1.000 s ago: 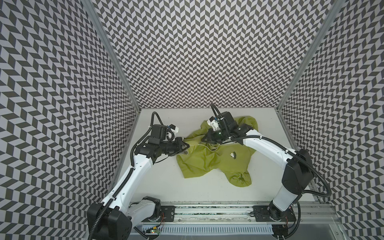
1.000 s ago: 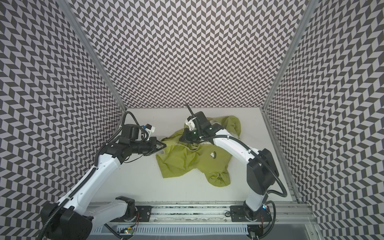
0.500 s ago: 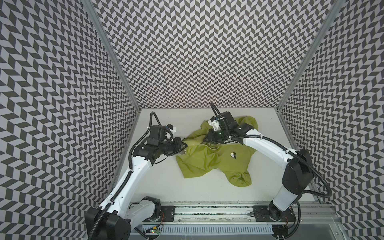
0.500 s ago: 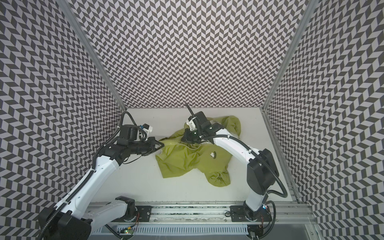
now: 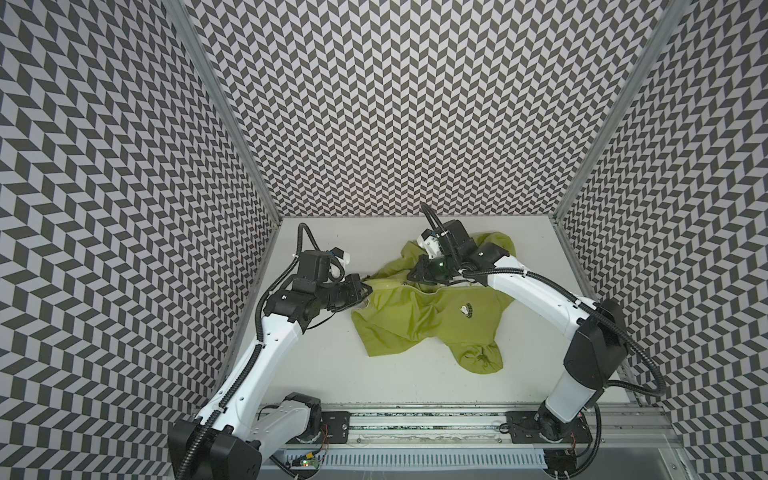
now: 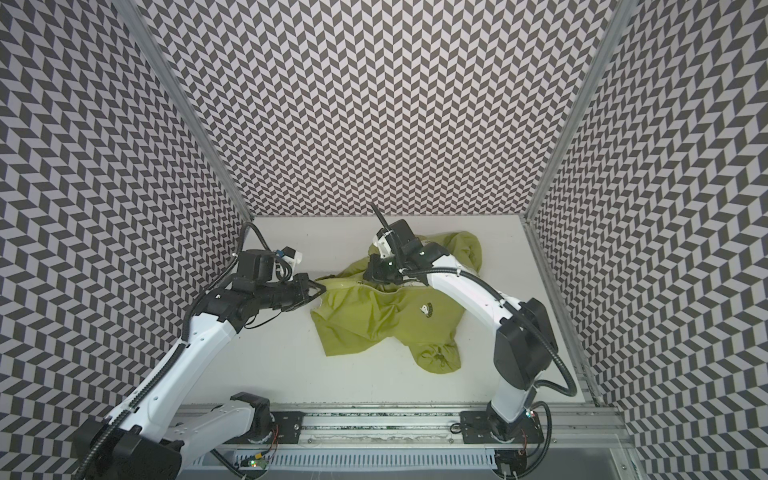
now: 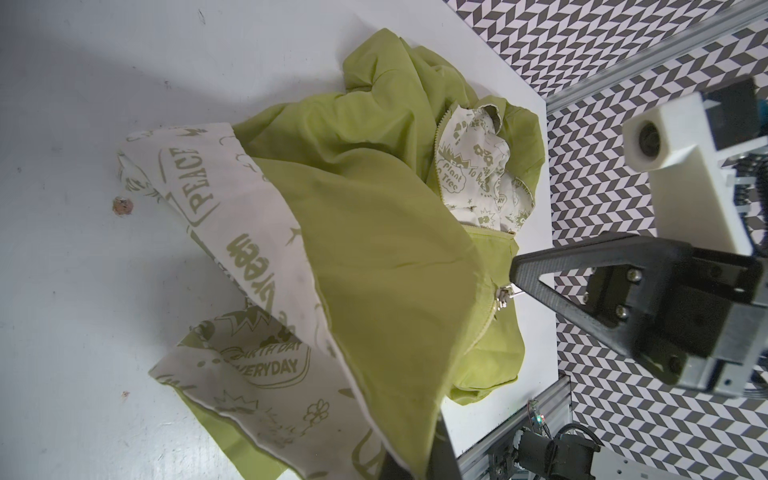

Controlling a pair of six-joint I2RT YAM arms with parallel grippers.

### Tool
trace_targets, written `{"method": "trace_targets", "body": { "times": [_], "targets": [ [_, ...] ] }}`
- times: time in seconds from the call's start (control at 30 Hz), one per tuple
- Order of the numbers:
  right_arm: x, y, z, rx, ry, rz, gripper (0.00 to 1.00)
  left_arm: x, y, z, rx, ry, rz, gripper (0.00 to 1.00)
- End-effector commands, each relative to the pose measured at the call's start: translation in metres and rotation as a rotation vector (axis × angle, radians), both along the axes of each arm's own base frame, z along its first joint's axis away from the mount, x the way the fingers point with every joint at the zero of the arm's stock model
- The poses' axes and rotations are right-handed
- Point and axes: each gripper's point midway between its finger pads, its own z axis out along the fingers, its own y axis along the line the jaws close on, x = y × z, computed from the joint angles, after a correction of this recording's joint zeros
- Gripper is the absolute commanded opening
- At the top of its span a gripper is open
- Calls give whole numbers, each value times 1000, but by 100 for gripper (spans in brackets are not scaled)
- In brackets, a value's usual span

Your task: Zip up the jacket

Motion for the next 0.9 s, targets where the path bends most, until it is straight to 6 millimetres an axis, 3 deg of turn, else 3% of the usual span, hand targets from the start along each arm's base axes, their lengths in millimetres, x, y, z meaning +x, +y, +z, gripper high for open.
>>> {"method": "trace_targets", "body": {
  "times": [0.0,0.43,0.87],
  "targets": [
    [11,-12,7,-45,-40,-39,0,3,15,2,45,-19,64,0],
    [19,-15,14,-100,-75,-29,0,3,22,9,46,-36,97,0],
    [15,-23,1,-144,-57,-31,0,-1,23,10,33,-38,95,0]
  ]
}}
